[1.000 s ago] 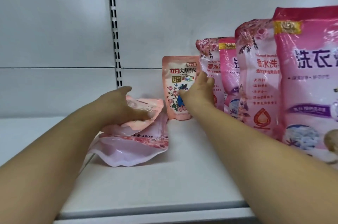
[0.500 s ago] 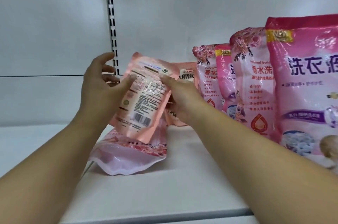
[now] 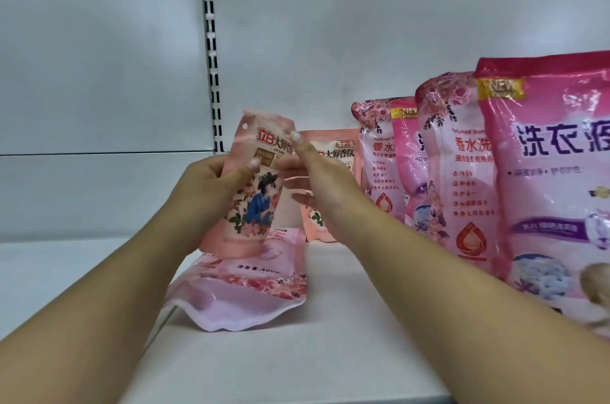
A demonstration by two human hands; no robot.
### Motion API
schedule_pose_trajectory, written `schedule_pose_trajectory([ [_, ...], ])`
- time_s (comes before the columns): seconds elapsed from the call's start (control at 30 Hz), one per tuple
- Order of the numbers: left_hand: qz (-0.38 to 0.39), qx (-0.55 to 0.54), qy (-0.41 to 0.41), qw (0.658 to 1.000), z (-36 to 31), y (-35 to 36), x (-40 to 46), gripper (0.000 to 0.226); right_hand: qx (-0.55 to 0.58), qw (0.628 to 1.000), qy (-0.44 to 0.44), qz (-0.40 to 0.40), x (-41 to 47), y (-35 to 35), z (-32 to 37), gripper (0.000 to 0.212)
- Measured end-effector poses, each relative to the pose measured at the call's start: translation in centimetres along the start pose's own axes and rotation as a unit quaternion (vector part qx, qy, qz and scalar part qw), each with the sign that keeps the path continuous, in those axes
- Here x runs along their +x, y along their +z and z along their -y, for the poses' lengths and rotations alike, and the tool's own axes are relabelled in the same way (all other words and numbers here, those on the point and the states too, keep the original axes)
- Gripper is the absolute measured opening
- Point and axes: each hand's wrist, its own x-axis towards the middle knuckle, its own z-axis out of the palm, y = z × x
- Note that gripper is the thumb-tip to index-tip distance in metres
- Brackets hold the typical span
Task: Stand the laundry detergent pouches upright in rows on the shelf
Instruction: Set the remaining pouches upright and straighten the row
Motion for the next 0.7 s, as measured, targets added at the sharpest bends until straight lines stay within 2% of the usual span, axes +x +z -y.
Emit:
schedule_pose_trajectory([
  [0.07,0.006,-0.064,-0.018,0.998,-0.3,0.0,-0.1,0.02,0.013,1.0,0.012,-0.014,0.2,-0.8,-0.2,0.046],
  [0.13,0.038,-0.132,-0.038,0.99,-0.5,0.1,-0.3,0.02,0.057,0.997,0.045,0.009,0.3,-1.1,-0.4,0.052],
  [0.17,0.058,-0.154,-0.046,0.985,-0.5,0.2,-0.3,0.019,0.095,0.993,0.06,0.02,0.3,-1.0,-0.3,0.048],
  [0.23,0.091,-0.158,-0.057,0.982,-0.3,0.3,-0.2,0.022,0.164,0.983,0.08,0.017,0.3,-1.0,-0.1,0.035],
  [0.33,0.103,-0.13,-0.05,0.985,0.2,0.1,0.1,0.037,0.176,0.982,0.067,-0.013,0.5,-1.2,-0.1,0.018],
  [0.4,0.096,-0.123,-0.034,0.987,0.5,0.0,0.3,0.036,0.172,0.983,0.06,-0.008,0.6,-1.5,0.1,0.014],
  [0.5,0.081,-0.138,-0.036,0.987,0.7,-0.1,0.5,0.037,0.083,0.991,0.101,0.017,0.4,-2.3,0.4,0.026],
  [0.6,0.066,-0.127,-0.037,0.989,0.8,-0.1,0.7,0.031,-0.087,0.97,0.19,0.122,-0.5,-2.9,0.7,0.019],
  [0.63,0.057,-0.11,-0.033,0.992,0.8,-0.1,0.7,0.03,-0.128,0.961,0.205,0.131,-0.7,-3.0,0.8,0.02],
  [0.7,0.045,-0.08,-0.026,0.995,0.8,0.0,0.9,0.024,-0.164,0.961,0.205,0.089,-0.5,-3.3,0.8,0.028],
])
